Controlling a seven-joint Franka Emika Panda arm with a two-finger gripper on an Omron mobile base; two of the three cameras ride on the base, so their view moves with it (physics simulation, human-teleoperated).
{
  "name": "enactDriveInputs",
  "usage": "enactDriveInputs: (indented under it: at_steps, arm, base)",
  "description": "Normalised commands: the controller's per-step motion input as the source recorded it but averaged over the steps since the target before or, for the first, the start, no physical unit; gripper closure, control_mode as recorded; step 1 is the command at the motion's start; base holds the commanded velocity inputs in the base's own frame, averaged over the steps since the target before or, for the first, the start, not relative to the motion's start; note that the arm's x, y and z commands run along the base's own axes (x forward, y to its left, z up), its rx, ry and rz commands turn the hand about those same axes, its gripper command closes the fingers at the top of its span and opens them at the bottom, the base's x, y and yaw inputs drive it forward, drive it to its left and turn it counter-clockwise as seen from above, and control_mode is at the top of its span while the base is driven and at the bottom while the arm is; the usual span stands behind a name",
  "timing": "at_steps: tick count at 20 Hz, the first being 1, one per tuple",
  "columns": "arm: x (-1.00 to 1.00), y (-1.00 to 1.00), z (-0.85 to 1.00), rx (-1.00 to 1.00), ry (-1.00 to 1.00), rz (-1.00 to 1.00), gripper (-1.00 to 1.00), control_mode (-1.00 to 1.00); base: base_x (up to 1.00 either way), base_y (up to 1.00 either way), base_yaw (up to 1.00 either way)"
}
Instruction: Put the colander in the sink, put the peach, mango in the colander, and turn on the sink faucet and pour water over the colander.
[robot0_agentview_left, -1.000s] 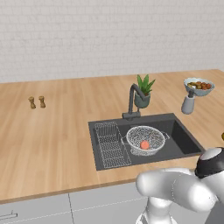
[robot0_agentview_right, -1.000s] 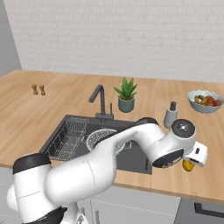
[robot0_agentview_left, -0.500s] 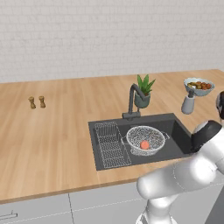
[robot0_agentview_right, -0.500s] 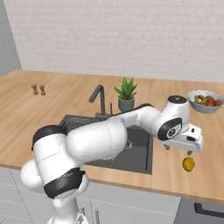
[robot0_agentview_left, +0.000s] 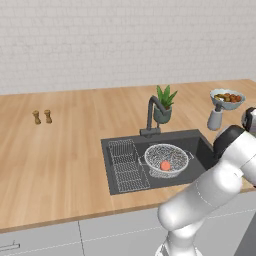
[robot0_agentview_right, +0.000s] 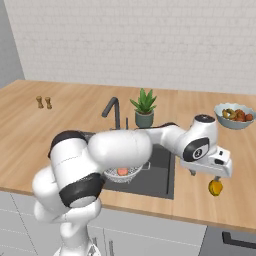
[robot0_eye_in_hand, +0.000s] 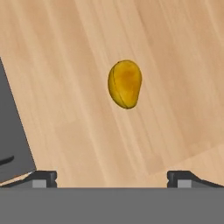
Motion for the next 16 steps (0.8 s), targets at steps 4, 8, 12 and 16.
enactDriveInputs:
  at_steps: [4,8,12,16]
  arm:
    - [0.26,-0.15,-0.29,0.02,0.01,0.0,-1.0,-1.0]
    - [0.27,-0.43,-0.28,0.04,0.02,0.0,-1.0,-1.0]
    - [0.28,-0.26,-0.24,0.05,0.01,0.01,-1.0,-1.0]
    - [0.23,-0.36,-0.19,0.08,0.0,0.01,-1.0,-1.0]
  base:
    - [0.0,0.0,0.0]
    - [0.0,0.0,0.0]
    - [0.0,0.0,0.0]
    - [0.0,0.0,0.0]
